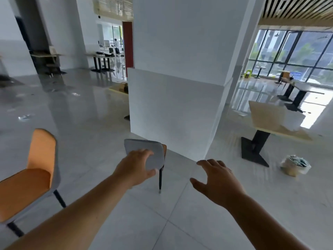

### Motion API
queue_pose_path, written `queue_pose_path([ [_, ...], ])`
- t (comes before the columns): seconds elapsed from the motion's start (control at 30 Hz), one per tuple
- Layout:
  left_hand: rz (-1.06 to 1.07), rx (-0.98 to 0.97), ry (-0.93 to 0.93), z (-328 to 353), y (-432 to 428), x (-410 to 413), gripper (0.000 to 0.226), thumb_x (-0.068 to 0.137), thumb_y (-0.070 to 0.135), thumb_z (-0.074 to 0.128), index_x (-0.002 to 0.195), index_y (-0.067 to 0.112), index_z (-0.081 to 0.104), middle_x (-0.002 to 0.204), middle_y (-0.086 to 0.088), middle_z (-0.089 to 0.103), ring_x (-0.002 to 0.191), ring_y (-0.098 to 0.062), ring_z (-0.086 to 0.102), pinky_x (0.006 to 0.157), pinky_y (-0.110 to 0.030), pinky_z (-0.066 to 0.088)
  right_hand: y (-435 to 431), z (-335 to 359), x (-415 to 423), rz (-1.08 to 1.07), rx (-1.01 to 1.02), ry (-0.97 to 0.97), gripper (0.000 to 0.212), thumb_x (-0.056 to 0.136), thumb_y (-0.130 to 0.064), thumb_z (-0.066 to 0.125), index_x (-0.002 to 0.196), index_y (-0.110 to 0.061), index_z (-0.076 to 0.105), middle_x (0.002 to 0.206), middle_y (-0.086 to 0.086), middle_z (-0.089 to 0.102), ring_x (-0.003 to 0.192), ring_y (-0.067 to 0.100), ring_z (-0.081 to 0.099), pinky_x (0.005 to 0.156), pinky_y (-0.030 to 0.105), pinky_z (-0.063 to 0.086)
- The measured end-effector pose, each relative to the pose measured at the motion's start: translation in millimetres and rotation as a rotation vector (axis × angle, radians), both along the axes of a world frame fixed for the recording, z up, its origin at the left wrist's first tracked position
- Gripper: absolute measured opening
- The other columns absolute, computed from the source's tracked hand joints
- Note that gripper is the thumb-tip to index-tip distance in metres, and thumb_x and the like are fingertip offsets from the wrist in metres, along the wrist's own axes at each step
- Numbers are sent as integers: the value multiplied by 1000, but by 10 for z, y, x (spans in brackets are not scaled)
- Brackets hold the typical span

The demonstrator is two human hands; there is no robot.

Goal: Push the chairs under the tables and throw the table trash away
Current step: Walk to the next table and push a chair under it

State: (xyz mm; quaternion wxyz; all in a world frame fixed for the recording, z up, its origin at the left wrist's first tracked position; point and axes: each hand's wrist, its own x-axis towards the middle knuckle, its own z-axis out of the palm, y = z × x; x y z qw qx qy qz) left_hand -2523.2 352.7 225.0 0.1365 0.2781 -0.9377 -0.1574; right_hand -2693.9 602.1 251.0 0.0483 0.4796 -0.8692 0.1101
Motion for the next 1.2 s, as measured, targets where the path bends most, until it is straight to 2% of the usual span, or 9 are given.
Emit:
queue_pose_path([
  [0.17,99,31,-91,-298,-810,-1060,76,79,67,64,144,34,41,146,5,48,127,-20,46,94,-42,48,-721,-226,-1372,48,4,-25,81,82,-84,38,144,-33,46,136,-9,59,128,16,48,102,38,45],
  [0.3,276,38,-152,-502,-1415,-1627,81,76,63,69,146,32,41,146,1,48,127,-22,47,96,-43,48,-1539,-525,-2411,161,44,-37,80,84,-80,48,146,-31,44,138,-5,58,129,20,48,101,40,47],
  [0.43,447,85,-266,-689,-1831,-1932,81,76,55,70,146,29,42,148,-1,45,130,-26,45,100,-43,46,-2395,-834,-3067,273,95,-159,85,83,-81,50,148,-28,39,143,-2,55,130,24,49,99,41,50],
  [0.53,508,132,-348,-843,-2141,-2096,79,79,51,71,148,27,40,150,-1,42,130,-26,44,99,-40,45,-2991,-1071,-3280,379,179,-202,83,85,-77,54,149,-27,37,141,-1,55,127,25,51,100,40,49],
  [0.7,556,157,-337,-1173,-2878,-2389,79,79,50,71,148,29,38,151,1,39,132,-25,41,102,-42,43,-4100,-1446,-3495,513,253,-261,75,87,-71,57,147,-30,36,140,-2,54,125,24,50,95,39,52],
  [0.83,501,148,-372,-1673,-3796,-2691,81,78,44,73,149,32,35,159,1,32,138,-25,36,106,-46,41,-4952,-1928,-3539,526,325,-306,80,88,-71,58,152,-35,27,147,-6,47,132,22,45,99,38,50],
  [1.0,392,169,-520,-2467,-4951,-3014,90,79,32,78,152,39,27,167,-2,13,143,-29,30,106,-48,40,-5825,-2628,-3542,497,463,-393,90,86,-67,64,155,-37,15,150,-8,41,131,20,43,100,40,51],
  [1.1,316,239,-645,-2916,-5414,-3039,84,80,32,77,150,42,32,162,-1,24,136,-29,39,99,-48,44,-6242,-2947,-3553,528,547,-379,91,86,-68,63,155,-39,11,153,-8,38,134,21,42,100,39,50],
  [1.2,313,373,-552,-3276,-5610,-3022,62,82,27,72,137,42,48,142,6,43,115,-26,52,85,-45,51,-6538,-3216,-3536,525,637,-373,88,87,-66,64,155,-37,14,148,-8,42,129,20,48,96,37,51],
])
